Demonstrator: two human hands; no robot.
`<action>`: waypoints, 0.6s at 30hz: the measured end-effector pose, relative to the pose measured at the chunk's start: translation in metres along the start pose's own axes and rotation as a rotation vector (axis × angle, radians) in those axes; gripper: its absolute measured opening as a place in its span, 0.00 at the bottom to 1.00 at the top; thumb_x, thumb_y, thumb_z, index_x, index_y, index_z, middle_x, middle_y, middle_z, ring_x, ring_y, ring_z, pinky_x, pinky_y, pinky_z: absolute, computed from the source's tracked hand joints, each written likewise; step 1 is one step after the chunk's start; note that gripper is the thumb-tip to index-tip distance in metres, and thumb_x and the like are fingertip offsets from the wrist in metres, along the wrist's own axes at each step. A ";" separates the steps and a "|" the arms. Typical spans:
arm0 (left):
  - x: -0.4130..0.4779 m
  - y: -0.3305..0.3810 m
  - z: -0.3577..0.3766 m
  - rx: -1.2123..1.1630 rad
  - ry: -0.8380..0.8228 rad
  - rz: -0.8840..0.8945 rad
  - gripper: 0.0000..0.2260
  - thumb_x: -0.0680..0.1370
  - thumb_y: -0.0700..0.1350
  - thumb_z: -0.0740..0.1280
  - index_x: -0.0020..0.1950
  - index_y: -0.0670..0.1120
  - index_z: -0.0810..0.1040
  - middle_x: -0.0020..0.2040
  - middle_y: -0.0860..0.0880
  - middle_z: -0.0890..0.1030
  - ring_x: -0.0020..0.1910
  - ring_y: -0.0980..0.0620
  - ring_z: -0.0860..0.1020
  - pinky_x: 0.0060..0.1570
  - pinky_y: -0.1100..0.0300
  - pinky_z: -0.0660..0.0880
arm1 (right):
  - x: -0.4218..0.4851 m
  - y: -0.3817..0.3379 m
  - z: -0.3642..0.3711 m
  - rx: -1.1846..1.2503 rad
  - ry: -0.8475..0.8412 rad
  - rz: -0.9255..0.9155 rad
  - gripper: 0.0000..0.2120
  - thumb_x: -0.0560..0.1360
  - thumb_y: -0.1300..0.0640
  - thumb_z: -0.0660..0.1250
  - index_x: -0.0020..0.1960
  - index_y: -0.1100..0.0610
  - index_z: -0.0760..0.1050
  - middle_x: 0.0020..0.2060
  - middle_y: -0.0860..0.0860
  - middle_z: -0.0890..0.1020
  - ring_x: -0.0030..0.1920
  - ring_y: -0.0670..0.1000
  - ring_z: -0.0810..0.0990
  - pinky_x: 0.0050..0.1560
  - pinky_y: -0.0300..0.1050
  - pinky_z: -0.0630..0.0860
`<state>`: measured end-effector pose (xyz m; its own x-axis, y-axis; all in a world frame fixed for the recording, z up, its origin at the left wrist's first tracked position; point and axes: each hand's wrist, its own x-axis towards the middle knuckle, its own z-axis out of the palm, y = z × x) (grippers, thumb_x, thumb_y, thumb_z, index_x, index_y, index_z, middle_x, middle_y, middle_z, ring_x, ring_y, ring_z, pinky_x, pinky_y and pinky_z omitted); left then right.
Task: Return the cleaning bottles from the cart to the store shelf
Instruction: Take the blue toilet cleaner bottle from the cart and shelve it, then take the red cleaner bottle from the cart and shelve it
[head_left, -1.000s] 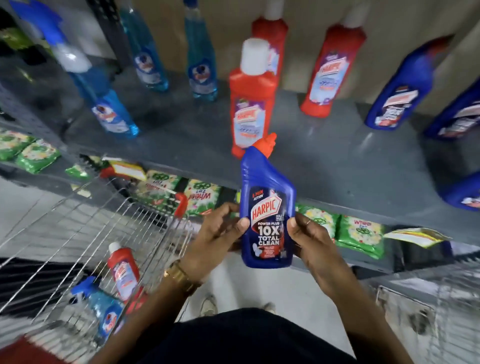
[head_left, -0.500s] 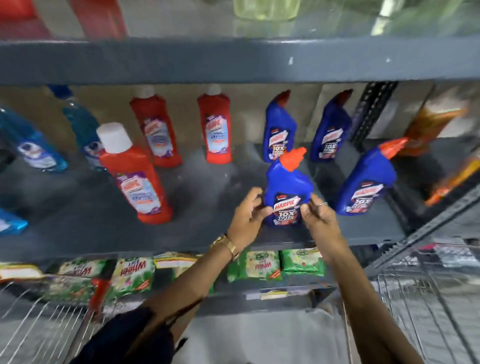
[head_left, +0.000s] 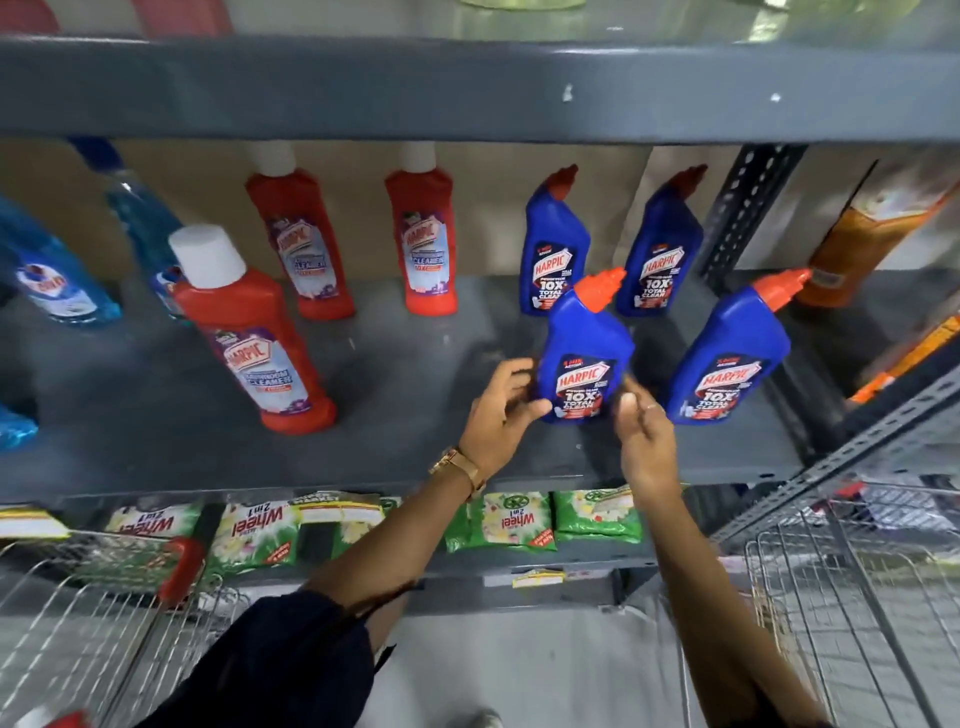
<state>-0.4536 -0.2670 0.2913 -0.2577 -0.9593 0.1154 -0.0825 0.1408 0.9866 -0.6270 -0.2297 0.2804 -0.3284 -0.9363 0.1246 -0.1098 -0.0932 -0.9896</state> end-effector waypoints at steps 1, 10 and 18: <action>-0.010 0.000 -0.005 -0.004 0.011 -0.017 0.22 0.74 0.44 0.69 0.66 0.47 0.68 0.63 0.44 0.78 0.60 0.50 0.77 0.58 0.59 0.75 | -0.015 0.003 0.003 -0.051 0.111 -0.015 0.18 0.79 0.49 0.56 0.64 0.58 0.72 0.61 0.58 0.77 0.60 0.48 0.76 0.65 0.48 0.71; -0.179 -0.010 -0.125 0.073 0.369 0.009 0.08 0.78 0.42 0.63 0.55 0.48 0.76 0.47 0.60 0.83 0.45 0.59 0.82 0.47 0.66 0.78 | -0.164 -0.011 0.154 -0.184 -0.233 -0.119 0.16 0.79 0.50 0.52 0.56 0.54 0.76 0.51 0.50 0.81 0.53 0.41 0.77 0.58 0.38 0.71; -0.351 -0.074 -0.297 0.031 0.714 -0.419 0.08 0.78 0.43 0.61 0.56 0.48 0.73 0.43 0.41 0.82 0.35 0.53 0.81 0.35 0.62 0.79 | -0.267 0.001 0.339 -0.390 -0.925 -0.171 0.23 0.78 0.44 0.50 0.52 0.59 0.77 0.46 0.59 0.83 0.49 0.55 0.78 0.52 0.53 0.74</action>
<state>-0.0710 -0.0137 0.2123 0.4728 -0.8568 -0.2055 -0.0651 -0.2666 0.9616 -0.2218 -0.0947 0.2221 0.5565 -0.8308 -0.0061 -0.4395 -0.2881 -0.8508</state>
